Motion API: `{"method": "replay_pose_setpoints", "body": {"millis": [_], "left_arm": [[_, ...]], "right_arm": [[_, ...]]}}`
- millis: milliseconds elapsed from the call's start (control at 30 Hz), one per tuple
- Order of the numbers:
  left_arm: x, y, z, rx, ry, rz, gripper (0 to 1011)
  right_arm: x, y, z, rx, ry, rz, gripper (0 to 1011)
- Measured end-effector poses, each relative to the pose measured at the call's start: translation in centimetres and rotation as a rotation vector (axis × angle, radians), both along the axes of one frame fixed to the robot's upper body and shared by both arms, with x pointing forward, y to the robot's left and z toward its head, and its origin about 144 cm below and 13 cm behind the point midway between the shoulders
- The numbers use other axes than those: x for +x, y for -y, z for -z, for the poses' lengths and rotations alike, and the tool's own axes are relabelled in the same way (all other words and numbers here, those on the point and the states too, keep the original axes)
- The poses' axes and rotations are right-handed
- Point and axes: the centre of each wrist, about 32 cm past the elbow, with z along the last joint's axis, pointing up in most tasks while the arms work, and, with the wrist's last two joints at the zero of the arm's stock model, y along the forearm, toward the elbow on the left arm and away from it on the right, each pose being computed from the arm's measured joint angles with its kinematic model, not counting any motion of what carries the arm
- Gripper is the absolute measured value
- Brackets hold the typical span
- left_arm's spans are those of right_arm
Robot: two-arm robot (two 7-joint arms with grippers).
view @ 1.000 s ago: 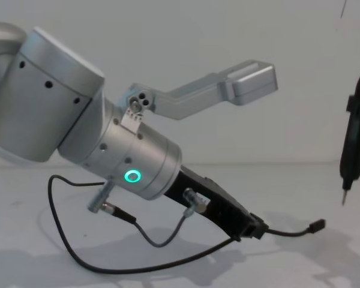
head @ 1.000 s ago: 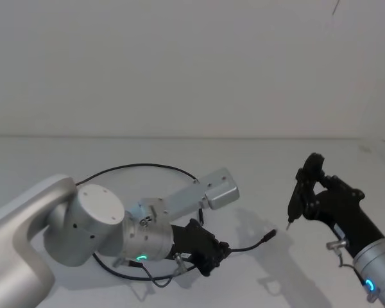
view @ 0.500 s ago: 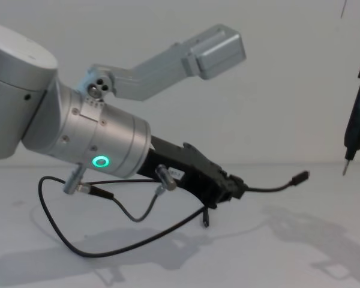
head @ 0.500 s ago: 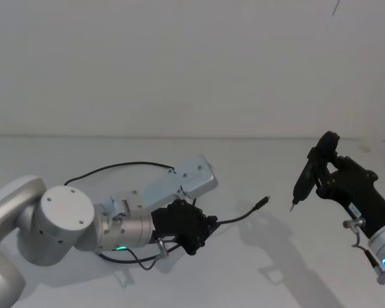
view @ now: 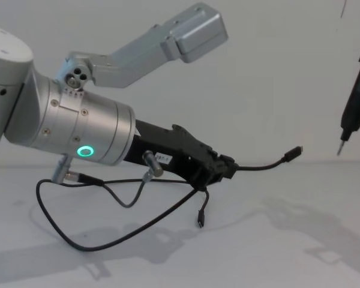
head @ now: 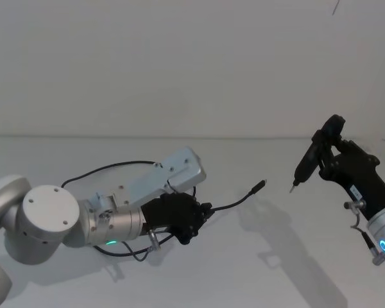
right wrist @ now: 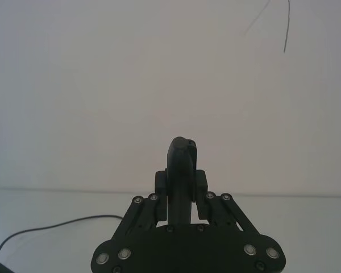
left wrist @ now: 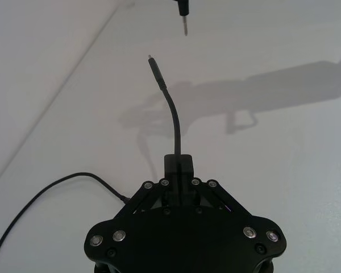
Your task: Pick up the data cable with the one hand.
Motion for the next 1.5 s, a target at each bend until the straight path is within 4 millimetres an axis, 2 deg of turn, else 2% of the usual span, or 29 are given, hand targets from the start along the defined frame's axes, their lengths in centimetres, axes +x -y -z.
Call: {"method": "replay_pose_setpoints", "body": {"millis": [533,1500], "left_arm": [[-0.1,-0.4,-0.1,-0.011,0.023,0.0,36],[-0.1,-0.6,-0.1,-0.016,0.032,0.0,36]], "right_arm": [[2.1,-0.5,-0.2,0.047,0.027,-0.056,279],[3.7,-0.9,-0.4,0.058,0.033,-0.122,279]]}}
